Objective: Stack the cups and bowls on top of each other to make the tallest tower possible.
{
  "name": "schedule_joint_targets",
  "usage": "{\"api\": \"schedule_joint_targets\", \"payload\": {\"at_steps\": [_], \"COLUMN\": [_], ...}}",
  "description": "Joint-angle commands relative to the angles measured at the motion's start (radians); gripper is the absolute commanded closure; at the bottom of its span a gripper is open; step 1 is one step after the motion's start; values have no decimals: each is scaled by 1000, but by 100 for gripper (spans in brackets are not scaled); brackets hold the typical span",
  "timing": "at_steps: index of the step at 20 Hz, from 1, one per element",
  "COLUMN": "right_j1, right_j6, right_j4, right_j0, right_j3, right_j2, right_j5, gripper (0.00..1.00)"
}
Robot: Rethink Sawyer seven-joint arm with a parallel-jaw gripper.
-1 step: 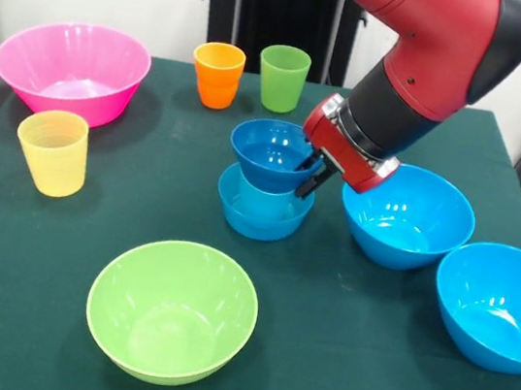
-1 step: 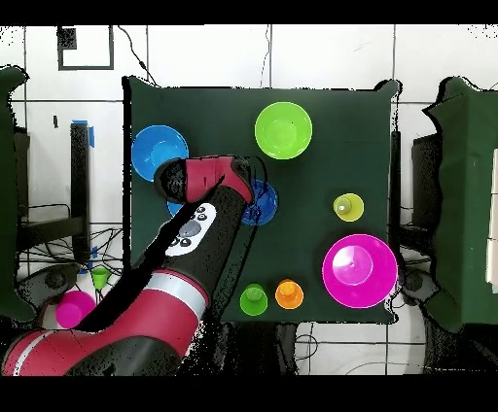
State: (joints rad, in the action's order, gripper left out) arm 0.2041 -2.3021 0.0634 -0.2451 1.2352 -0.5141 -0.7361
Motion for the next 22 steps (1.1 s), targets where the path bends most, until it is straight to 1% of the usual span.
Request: {"api": "schedule_joint_targets", "payload": {"at_steps": [1,2,8,12,17,22], "right_j1": [-44,-45,-47,-46,-30,-2], "right_j6": [-4,-6,-4,-27,-52,-35], "right_j4": [-56,-55,-57,-49,-55,-61], "right_j0": [16,16,10,2,-31,-47], "right_j3": [4,2,-2,5,7,18], "right_j2": [102,99,91,78,27,0], "right_j5": [-17,-30,-60,-68,-132,-171], "gripper": [100,0,0,0,0,0]}}
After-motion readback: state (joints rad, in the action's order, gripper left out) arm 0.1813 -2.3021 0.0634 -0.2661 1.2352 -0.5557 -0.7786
